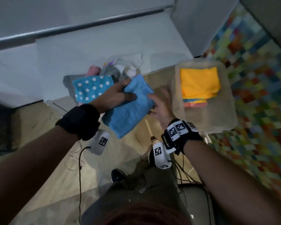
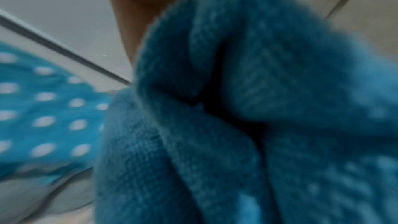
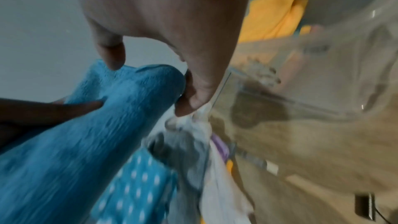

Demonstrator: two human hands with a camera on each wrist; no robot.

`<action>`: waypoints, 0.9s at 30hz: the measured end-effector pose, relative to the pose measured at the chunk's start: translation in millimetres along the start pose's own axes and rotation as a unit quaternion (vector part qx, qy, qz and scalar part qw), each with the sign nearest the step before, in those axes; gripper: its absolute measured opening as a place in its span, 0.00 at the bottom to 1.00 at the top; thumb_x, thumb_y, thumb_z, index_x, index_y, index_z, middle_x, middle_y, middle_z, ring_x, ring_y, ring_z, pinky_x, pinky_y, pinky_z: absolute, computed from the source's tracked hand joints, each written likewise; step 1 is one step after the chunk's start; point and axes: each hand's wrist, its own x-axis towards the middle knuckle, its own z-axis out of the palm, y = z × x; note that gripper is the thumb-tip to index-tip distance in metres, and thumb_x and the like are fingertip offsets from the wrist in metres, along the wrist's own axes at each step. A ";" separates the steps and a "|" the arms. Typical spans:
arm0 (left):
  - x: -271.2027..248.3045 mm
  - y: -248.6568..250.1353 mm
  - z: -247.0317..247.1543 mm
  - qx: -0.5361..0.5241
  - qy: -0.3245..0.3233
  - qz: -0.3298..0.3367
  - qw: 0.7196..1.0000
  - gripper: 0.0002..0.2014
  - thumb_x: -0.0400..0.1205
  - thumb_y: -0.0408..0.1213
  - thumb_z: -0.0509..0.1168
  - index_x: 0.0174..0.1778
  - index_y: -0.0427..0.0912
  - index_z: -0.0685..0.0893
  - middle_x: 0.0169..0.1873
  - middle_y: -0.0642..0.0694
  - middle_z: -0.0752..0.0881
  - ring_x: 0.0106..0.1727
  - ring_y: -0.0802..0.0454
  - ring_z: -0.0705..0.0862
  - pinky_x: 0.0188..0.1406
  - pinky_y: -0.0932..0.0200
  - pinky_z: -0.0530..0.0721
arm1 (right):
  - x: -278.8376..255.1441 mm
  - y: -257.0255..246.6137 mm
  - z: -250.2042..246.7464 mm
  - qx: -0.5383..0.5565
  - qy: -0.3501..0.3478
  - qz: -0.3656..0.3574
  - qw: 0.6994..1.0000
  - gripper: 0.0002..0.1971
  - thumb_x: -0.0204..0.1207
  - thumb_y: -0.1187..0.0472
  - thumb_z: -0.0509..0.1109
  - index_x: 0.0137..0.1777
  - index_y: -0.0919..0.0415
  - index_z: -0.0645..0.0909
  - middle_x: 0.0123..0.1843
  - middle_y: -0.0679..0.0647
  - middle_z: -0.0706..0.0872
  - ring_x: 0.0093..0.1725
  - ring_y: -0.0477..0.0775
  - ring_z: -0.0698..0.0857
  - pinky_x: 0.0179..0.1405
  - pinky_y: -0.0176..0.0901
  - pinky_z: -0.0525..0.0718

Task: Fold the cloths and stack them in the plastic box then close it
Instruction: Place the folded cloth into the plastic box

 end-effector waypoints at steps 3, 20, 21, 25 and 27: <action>25.4 41.8 25.6 0.057 -0.087 0.053 0.993 0.15 0.81 0.28 0.67 0.63 0.43 0.81 0.51 0.45 0.87 0.52 0.53 0.87 0.53 0.54 0.84 | -1.0 -39.0 -38.5 -0.029 0.003 -0.062 0.998 0.38 0.58 0.58 0.77 0.73 0.56 0.74 0.65 0.58 0.86 0.56 0.54 0.88 0.43 0.43 0.86; 143.3 112.2 147.6 0.221 -0.209 -0.099 0.947 0.18 0.64 0.46 0.77 0.49 0.49 0.88 0.44 0.52 0.92 0.49 0.50 0.91 0.52 0.52 0.87 | 34.1 -106.1 -220.7 -0.167 0.176 -0.042 0.969 0.09 0.68 0.58 0.68 0.39 0.58 0.70 0.37 0.52 0.72 0.38 0.55 0.73 0.34 0.44 0.67; 147.6 106.9 153.8 0.198 -0.205 -0.118 0.951 0.20 0.64 0.44 0.75 0.52 0.48 0.87 0.48 0.50 0.91 0.51 0.49 0.90 0.55 0.49 0.87 | 38.4 -102.8 -231.6 -0.192 0.176 -0.031 0.965 0.08 0.72 0.61 0.68 0.41 0.58 0.69 0.37 0.51 0.71 0.40 0.55 0.73 0.34 0.45 0.66; 159.4 92.4 192.3 0.220 -0.201 -0.137 0.945 0.28 0.72 0.36 0.73 0.68 0.47 0.72 0.55 0.44 0.81 0.50 0.48 0.84 0.35 0.56 0.86 | 54.5 -78.4 -260.4 -0.337 0.133 0.000 0.932 0.14 0.77 0.65 0.66 0.58 0.60 0.66 0.41 0.51 0.72 0.45 0.58 0.76 0.41 0.48 0.74; 167.2 77.7 211.3 0.278 -0.209 -0.118 0.930 0.34 0.76 0.32 0.73 0.75 0.44 0.64 0.58 0.41 0.78 0.52 0.44 0.82 0.32 0.55 0.84 | 60.1 -64.4 -268.1 -0.413 0.145 -0.054 0.897 0.18 0.73 0.69 0.69 0.59 0.64 0.67 0.41 0.53 0.71 0.43 0.59 0.77 0.39 0.51 0.75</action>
